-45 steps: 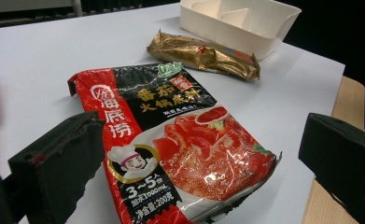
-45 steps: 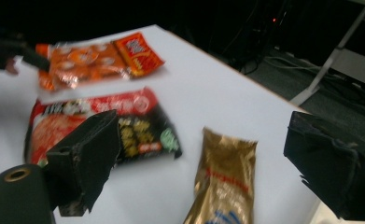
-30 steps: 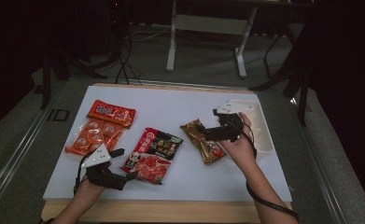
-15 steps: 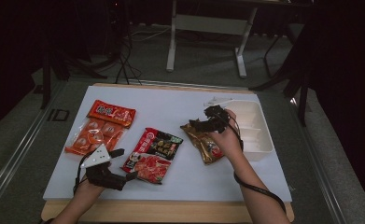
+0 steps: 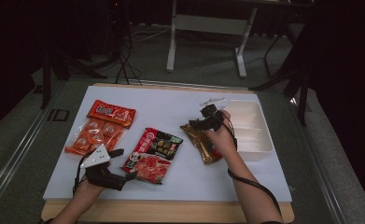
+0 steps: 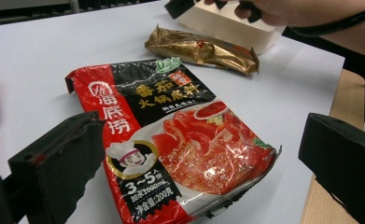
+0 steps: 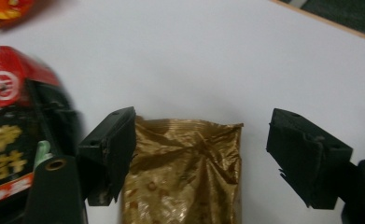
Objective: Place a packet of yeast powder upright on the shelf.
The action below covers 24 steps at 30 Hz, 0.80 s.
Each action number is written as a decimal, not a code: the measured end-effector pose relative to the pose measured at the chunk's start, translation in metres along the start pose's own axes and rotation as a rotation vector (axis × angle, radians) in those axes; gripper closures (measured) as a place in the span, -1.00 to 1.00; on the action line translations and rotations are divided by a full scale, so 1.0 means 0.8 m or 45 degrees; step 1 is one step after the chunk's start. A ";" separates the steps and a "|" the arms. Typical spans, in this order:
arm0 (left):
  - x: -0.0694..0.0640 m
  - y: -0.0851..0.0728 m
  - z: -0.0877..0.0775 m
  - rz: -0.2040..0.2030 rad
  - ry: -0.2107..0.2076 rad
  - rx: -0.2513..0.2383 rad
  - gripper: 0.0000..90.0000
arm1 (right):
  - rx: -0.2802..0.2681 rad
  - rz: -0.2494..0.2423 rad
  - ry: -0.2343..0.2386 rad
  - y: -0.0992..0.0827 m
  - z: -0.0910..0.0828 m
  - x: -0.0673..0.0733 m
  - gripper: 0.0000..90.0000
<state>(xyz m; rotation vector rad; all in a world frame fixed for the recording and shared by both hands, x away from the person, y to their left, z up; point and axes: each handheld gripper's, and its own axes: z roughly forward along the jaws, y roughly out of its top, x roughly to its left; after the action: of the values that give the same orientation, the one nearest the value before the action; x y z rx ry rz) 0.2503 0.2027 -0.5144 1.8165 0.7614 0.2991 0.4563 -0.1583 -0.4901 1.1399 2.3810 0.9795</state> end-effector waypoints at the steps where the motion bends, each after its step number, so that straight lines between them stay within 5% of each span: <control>1: 0.000 0.000 0.000 0.000 0.001 0.002 -1.00 | 0.008 0.003 0.000 -0.001 0.003 -0.002 -0.43; 17: -0.001 -0.001 0.002 0.008 -0.003 0.015 -1.00 | 0.117 0.035 -0.030 -0.018 0.047 -0.015 -0.31; 22: -0.002 -0.001 0.002 0.016 -0.003 0.027 -1.00 | 0.135 0.041 -0.005 -0.020 0.052 -0.012 -0.17; 24: -0.002 -0.001 0.002 0.018 -0.005 0.028 -1.00 | 0.149 0.018 0.014 -0.020 0.054 -0.008 0.09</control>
<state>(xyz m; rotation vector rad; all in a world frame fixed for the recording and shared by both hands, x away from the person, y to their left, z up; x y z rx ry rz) 0.2498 0.2005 -0.5154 1.8432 0.7520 0.2973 0.4751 -0.1511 -0.5322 1.1969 2.4702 0.8628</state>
